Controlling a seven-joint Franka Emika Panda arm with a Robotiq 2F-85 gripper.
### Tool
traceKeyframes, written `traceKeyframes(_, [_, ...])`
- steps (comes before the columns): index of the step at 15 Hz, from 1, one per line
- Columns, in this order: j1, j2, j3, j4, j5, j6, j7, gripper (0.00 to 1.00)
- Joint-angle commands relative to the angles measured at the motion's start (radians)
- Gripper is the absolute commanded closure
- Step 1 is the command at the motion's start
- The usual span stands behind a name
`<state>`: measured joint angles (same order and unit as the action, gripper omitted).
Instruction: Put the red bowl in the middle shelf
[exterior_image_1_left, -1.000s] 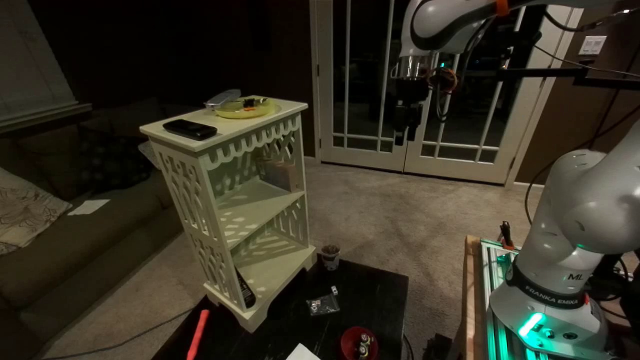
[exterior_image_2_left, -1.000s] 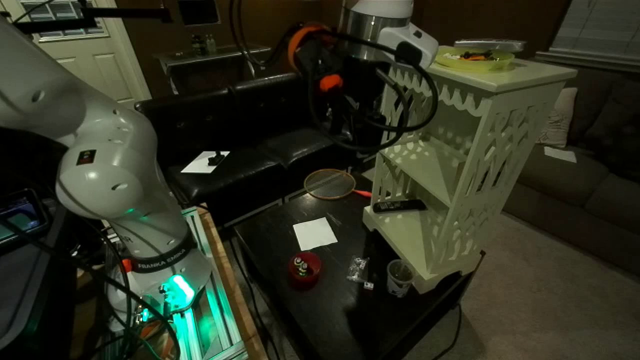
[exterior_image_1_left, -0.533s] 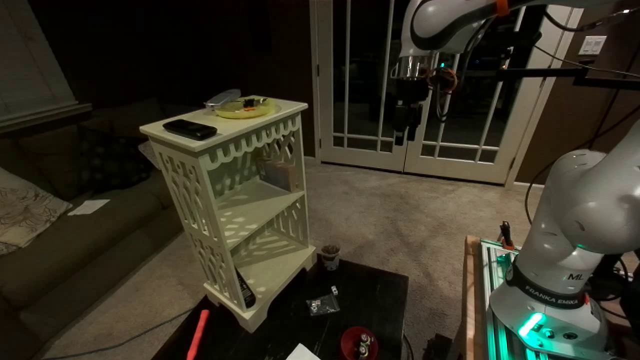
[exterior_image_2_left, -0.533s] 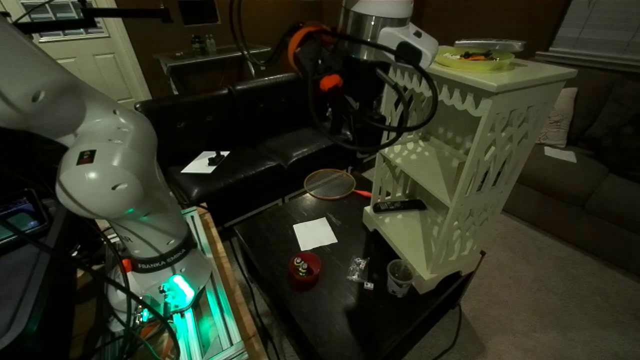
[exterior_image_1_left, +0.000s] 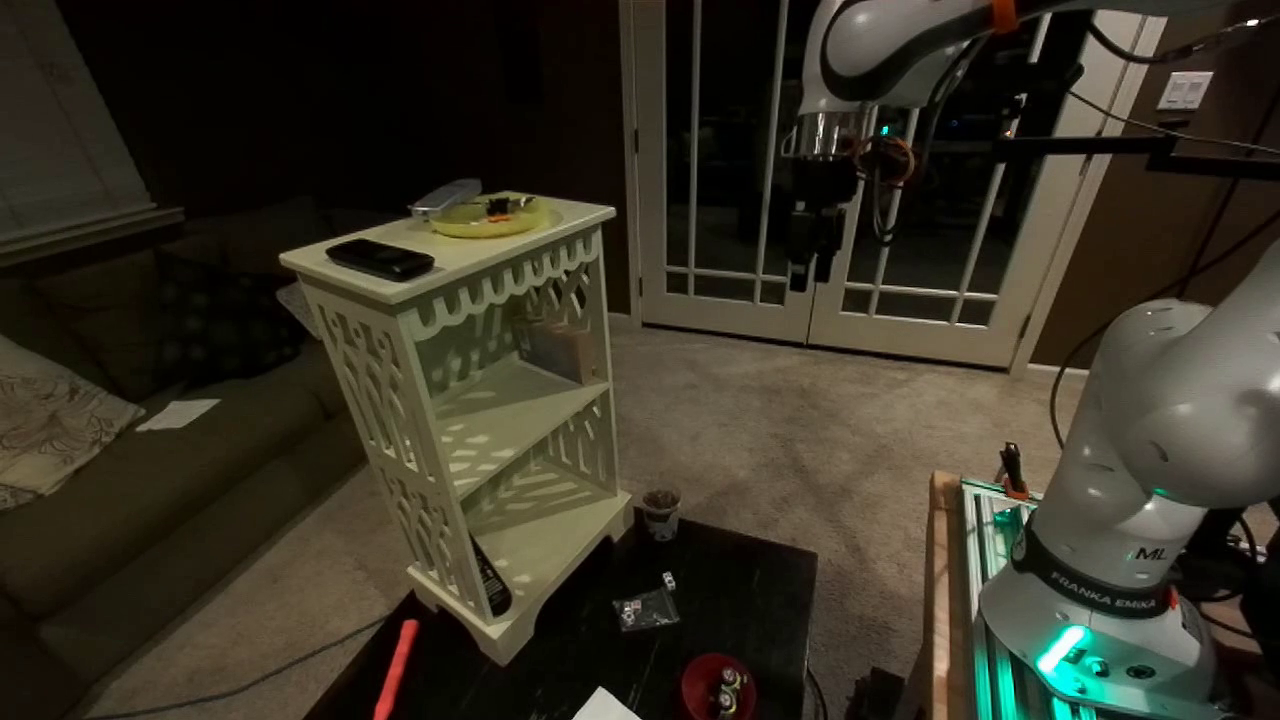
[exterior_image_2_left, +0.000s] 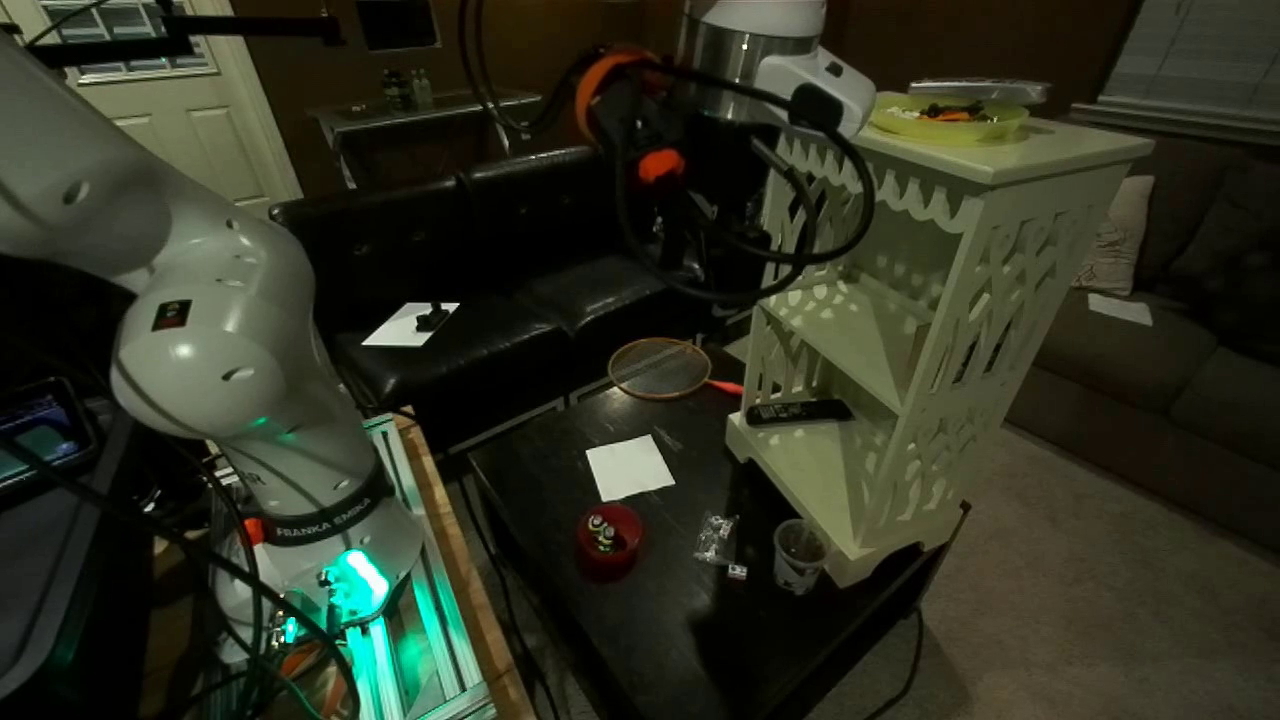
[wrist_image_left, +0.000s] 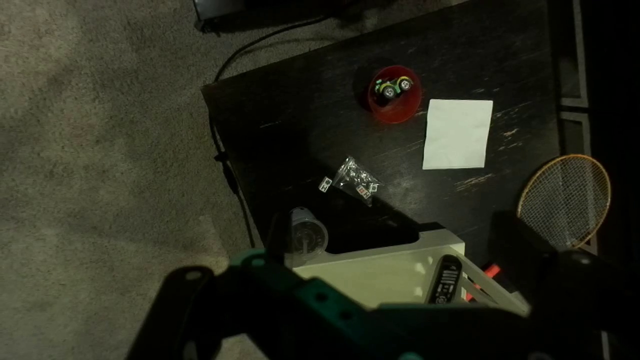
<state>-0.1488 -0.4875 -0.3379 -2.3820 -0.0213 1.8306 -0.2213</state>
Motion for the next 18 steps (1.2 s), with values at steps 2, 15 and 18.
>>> traceKeyframes(2, [-0.047, -0.023, 0.044, -0.169, 0.013, 0.117, 0.078, 0.0])
traceKeyframes(15, [-0.08, 0.08, 0.082, -0.396, 0.07, 0.485, 0.188, 0.0])
traceKeyframes(18, [-0.082, 0.092, 0.098, -0.396, 0.064, 0.515, 0.219, 0.0])
